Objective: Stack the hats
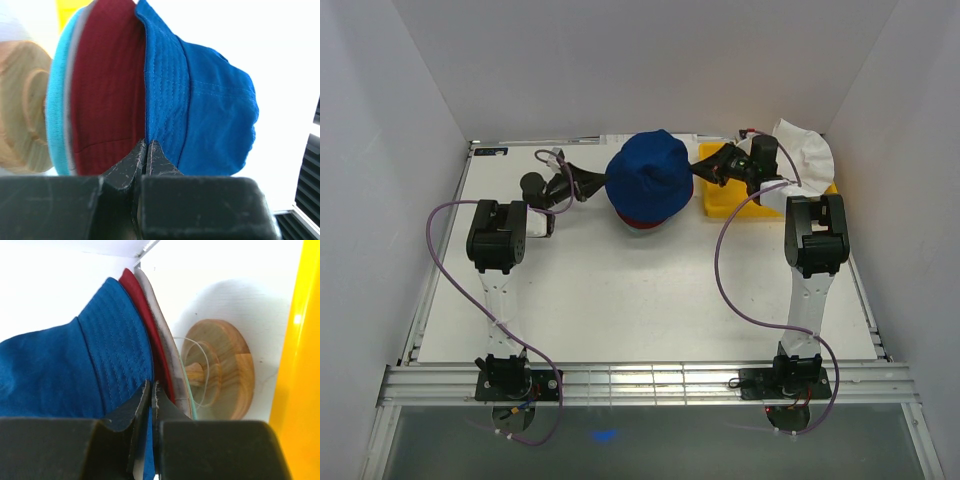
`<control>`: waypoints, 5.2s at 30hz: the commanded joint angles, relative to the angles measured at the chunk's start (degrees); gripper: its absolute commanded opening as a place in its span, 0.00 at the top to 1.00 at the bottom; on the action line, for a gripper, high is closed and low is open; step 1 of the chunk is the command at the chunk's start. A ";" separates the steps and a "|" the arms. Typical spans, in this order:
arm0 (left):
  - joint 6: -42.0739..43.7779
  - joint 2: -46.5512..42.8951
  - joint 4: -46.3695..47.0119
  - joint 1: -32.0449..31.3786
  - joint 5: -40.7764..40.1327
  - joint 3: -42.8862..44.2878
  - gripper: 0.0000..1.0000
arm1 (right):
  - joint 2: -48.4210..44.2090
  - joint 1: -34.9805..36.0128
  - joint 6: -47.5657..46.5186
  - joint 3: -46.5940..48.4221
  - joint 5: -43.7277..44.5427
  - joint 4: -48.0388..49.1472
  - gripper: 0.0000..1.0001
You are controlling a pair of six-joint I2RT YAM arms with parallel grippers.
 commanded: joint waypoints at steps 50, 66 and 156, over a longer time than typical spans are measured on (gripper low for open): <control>19.69 -2.20 -25.72 1.94 -4.72 -2.61 1.00 | 1.78 2.24 -31.04 5.84 18.33 -35.36 0.92; 24.52 -5.36 -28.79 3.00 -3.49 -1.91 0.99 | 0.82 1.80 -30.52 7.94 16.93 -34.92 0.92; 23.12 -23.73 -29.32 2.82 -6.92 -15.88 0.88 | -14.48 9.72 4.56 -18.52 14.20 5.51 0.92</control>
